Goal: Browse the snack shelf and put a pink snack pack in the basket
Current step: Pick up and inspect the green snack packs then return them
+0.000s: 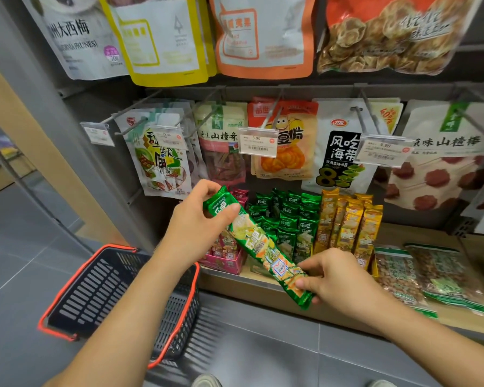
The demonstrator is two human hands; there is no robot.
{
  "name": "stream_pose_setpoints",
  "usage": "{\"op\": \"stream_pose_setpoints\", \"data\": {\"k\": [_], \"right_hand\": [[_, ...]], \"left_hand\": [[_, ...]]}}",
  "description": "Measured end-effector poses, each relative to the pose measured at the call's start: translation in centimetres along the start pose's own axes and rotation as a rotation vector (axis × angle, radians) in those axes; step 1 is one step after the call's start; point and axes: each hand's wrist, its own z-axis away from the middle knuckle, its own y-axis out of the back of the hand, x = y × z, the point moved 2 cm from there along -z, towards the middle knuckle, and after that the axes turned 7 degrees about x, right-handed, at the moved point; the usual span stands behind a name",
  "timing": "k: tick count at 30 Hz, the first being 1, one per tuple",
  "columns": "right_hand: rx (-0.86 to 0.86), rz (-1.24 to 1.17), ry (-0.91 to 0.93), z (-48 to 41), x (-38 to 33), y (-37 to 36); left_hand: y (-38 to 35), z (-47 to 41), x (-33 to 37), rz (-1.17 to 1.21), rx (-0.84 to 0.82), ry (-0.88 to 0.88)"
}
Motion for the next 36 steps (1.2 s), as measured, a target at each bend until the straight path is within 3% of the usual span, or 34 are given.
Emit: {"op": "stream_pose_setpoints", "data": {"k": [3,10,12,16,19,21,25,31,36], "right_hand": [[0.056,0.134,0.035,-0.2,0.7,0.5],[0.132,0.170,-0.003,-1.4,2.4,2.0],[0.103,-0.005,-0.078,-2.0,3.1,1.6],[-0.028,-0.628,-0.377,-2.7,4.2,0.7],[-0.057,-0.722,-0.464,-3.2,5.1,0.5],[-0.047,-0.686,-0.446,-3.5,5.4,0.3],[0.011,-0.395,-0.311,-4.3,5.5,0.3],[-0.022,-0.212,-0.226,-4.7,5.0,0.7],[0.069,-0.170,-0.178,-5.1,6.1,2.2]], "left_hand": [[-0.6,0.3,0.1,-0.165,-0.036,-0.043],[-3.1,0.6,1.6,-0.059,-0.121,-0.053],[-3.8,0.5,2.1,-0.003,-0.106,-0.072],[-5.0,0.3,2.8,0.081,-0.048,-0.110],[-6.3,0.7,3.1,0.049,0.000,-0.212],[-7.1,0.9,3.4,0.013,0.009,-0.298],[-8.3,0.5,3.5,-0.052,0.027,-0.400],[-10.0,-1.0,3.0,-0.108,-0.016,-0.392],[-12.2,-1.1,2.4,-0.184,-0.124,-0.427]]}}
